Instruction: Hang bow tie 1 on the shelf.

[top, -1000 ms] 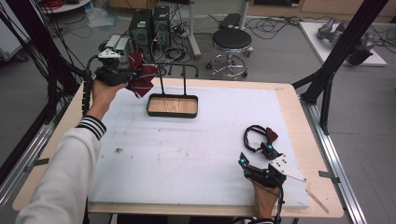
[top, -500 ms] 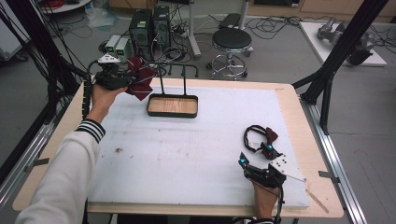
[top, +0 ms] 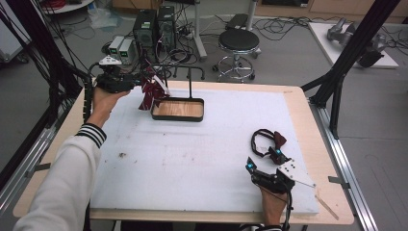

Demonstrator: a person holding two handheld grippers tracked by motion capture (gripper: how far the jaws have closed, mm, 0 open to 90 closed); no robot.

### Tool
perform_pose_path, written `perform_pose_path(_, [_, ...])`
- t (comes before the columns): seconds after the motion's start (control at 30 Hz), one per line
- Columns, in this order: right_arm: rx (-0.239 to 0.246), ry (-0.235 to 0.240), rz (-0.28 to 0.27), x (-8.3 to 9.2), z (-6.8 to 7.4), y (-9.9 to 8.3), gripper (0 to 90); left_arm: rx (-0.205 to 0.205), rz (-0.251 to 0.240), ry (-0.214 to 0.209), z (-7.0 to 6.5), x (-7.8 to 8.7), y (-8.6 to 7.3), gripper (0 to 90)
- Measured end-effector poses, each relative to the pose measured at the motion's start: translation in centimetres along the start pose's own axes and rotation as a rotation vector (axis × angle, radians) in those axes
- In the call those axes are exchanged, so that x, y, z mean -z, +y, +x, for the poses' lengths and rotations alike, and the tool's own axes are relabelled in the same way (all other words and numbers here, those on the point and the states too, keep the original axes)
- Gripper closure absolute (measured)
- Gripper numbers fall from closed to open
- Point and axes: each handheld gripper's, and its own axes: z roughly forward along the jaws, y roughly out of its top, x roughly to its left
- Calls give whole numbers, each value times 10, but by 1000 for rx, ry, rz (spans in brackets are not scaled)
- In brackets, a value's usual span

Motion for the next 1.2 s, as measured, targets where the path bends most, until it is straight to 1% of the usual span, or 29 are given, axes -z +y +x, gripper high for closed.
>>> perform_pose_path(0.07, [0, 2, 1, 0, 0, 0, 111, -5, -11, 0, 0, 2, 0, 432])
perform_pose_path(0.17, [-1, 0, 0, 0, 0, 0, 111, -23, -30, 0, -2, 5, 1, 348])
perform_pose_path(0.2, [-1, 0, 0, 0, 0, 0, 111, -24, -37, -5, -2, 6, 1, 322])
perform_pose_path(0.23, [-1, 0, 0, 0, 0, 0, 111, -22, -46, -22, -2, 8, 1, 295])
perform_pose_path(0.27, [-1, -3, 0, 0, 0, 0, 111, -19, -61, -33, -3, 10, 0, 258])
perform_pose_path(0.3, [-3, -5, 0, 0, 0, 0, 111, -20, -77, -37, -3, 12, -2, 243])
perform_pose_path(0.33, [4, -10, -3, 0, 0, 0, 111, -21, -87, -43, -4, 13, -2, 238])
perform_pose_path(0.37, [4, -10, -3, 0, 0, 0, 111, -21, -99, -59, -5, 16, -4, 238])
perform_pose_path(0.4, [-5, -9, -3, 0, 0, 0, 111, -21, -111, -68, -6, 19, -5, 224])
perform_pose_path(0.43, [-3, -12, -5, 0, 0, 0, 111, -13, -120, -76, -7, 22, -6, 214])
perform_pose_path(0.47, [-3, -11, -6, 0, 0, 0, 111, -16, -131, -88, -9, 24, -8, 212])
perform_pose_path(0.53, [-6, -14, -7, 0, 0, 0, 111, -27, -140, -110, -12, 30, -11, 212])
perform_pose_path(0.6, [-5, -15, -5, 0, 0, 0, 111, -32, -166, -126, -16, 36, -15, 211])
perform_pose_path(0.67, [-7, -15, -2, 0, 0, 0, 111, -38, -189, -140, -19, 42, -20, 210])
perform_pose_path(0.73, [-5, -15, -3, 0, 0, 0, 111, -54, -203, -148, -23, 48, -25, 208])
perform_pose_path(0.8, [-5, -13, -1, 0, 0, 0, 111, -72, -232, -170, -29, 57, -33, 207])
perform_pose_path(0.87, [1, -15, -1, 0, 1, 0, 111, -86, -264, -179, -33, 65, -42, 207])
perform_pose_path(0.93, [1, -17, 0, 0, 1, 0, 111, -96, -278, -195, -38, 71, -52, 207])
perform_pose_path(0.97, [1, -18, 1, 0, 1, 0, 111, -101, -280, -197, -40, 75, -57, 207])
perform_pose_path(1.07, [6, -19, 1, 0, 1, 0, 111, -116, -308, -203, -46, 86, -72, 207])
perform_pose_path(1.2, [12, -23, 0, -1, 2, 0, 110, -127, -364, -182, -57, 101, -97, 207])
